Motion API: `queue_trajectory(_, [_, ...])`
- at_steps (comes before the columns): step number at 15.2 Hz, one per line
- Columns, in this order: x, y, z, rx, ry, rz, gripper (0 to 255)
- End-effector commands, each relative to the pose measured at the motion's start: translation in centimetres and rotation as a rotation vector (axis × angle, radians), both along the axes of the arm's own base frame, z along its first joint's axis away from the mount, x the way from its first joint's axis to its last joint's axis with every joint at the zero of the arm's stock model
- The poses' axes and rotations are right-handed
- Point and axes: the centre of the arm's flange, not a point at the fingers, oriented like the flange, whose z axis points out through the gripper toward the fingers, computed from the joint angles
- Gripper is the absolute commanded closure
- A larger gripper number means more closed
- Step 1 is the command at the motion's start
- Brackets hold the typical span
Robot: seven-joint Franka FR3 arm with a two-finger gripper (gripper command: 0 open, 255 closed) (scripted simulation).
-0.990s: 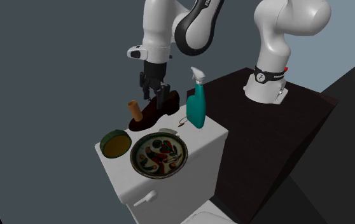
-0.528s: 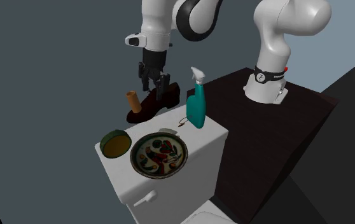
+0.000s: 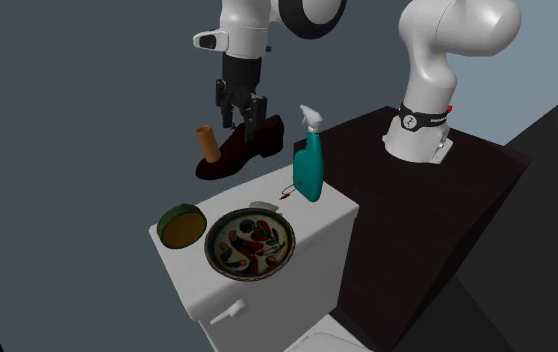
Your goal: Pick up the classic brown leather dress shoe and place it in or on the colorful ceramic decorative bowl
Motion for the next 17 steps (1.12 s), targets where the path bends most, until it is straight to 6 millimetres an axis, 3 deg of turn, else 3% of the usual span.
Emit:
queue_trajectory(1, [0.6,1.2,0.6,0.0,0.0,0.0,255])
queue_trajectory(14, [8.1,16.6,4.1,0.0,0.0,0.0,255])
queue_trajectory(17, [8.1,16.6,2.6,0.0,0.0,0.0,255])
